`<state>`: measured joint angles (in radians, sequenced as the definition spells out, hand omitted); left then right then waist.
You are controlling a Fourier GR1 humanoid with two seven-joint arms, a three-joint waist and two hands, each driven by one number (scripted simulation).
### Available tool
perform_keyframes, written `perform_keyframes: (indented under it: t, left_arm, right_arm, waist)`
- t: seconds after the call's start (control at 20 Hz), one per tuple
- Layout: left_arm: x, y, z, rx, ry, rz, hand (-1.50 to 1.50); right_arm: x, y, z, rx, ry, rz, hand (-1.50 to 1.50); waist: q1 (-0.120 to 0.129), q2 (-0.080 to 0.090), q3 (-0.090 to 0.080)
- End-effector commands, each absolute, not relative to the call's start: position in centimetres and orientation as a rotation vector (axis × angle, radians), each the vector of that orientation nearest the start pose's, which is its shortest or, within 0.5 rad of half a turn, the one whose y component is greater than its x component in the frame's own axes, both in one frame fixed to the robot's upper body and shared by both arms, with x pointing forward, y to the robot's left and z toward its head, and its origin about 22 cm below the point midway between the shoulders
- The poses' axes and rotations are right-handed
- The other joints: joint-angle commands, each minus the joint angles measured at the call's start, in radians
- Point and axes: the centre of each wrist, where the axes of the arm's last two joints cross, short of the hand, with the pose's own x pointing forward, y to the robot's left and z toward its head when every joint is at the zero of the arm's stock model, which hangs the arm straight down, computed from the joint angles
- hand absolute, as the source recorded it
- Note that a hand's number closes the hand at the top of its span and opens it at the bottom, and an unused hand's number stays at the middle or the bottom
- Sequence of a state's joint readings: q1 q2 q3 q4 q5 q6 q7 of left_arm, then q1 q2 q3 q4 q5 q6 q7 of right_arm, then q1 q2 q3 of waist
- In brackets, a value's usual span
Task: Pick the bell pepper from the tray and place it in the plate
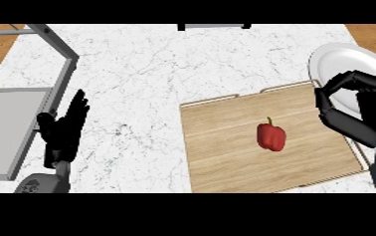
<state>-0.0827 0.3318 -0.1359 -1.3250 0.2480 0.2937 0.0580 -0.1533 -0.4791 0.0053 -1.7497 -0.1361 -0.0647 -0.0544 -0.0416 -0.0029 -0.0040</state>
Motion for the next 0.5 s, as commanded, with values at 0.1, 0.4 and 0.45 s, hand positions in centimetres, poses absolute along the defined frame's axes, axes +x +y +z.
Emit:
perform_keyframes:
  t: [0.1, 0.4, 0.45]
  left_arm:
    - [25.2, 26.8, -2.7, 0.236, -1.279, 0.015, 0.00]
    - [24.6, 25.5, -2.4, 0.218, -1.283, -0.033, 0.00]
    - [24.3, 26.2, -2.3, 0.250, -1.285, -0.019, 0.00]
  right_arm:
    - [23.7, -26.5, 3.1, 0.068, -1.933, -0.264, -1.50]
    - [22.9, -31.8, -1.1, 0.152, -2.064, 0.153, -1.50]
    - [21.8, -30.2, -0.4, 0.121, -2.059, 0.260, -1.50]
  waist:
    - [0.012, 0.006, 0.018]
    - [0.051, 0.006, 0.006]
    - [0.045, 0.002, 0.005]
